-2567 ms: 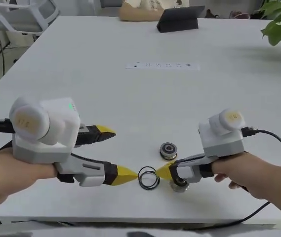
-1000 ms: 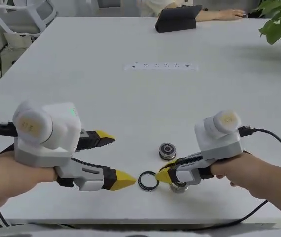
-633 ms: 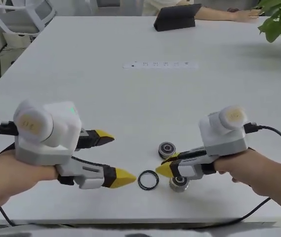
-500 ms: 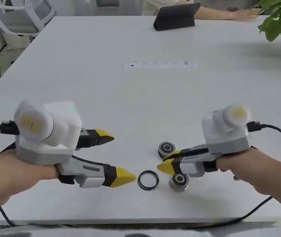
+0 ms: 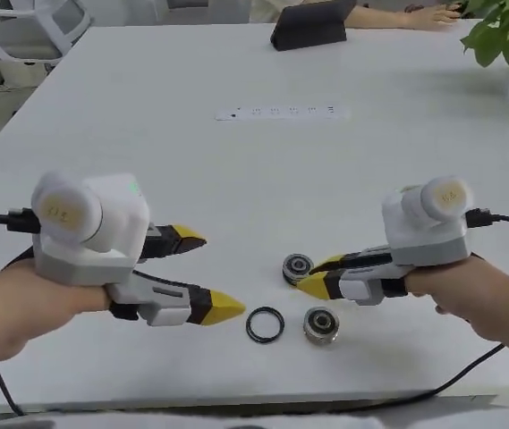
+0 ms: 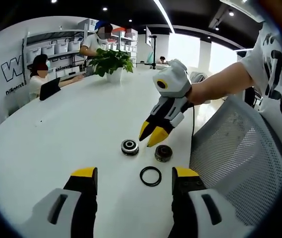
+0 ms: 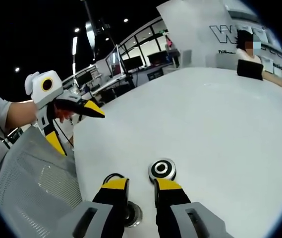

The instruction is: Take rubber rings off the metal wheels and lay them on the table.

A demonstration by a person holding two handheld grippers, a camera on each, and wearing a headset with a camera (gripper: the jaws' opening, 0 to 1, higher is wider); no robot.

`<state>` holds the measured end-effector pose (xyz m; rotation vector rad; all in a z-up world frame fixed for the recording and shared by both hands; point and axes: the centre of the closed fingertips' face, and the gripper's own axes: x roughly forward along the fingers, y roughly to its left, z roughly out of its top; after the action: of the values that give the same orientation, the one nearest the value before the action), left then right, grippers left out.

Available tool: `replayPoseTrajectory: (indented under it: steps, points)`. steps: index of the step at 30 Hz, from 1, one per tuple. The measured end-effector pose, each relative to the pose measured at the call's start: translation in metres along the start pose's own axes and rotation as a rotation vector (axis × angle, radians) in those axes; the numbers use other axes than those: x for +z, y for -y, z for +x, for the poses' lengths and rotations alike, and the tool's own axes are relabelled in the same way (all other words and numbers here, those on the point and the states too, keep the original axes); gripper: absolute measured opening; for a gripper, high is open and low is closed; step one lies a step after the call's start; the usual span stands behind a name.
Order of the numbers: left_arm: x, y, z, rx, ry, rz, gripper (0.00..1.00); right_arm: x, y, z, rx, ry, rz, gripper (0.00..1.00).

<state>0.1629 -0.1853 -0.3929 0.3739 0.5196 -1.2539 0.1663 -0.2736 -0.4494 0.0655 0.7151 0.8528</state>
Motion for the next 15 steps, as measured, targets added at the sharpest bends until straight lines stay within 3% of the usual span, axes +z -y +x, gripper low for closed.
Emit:
replayPoseTrajectory:
  steps: [15]
  points:
    - [0.000,-0.013,0.016,0.001,-0.009,-0.006,0.55,-0.009,0.024,-0.002,-0.063,-0.007,-0.032,0.20]
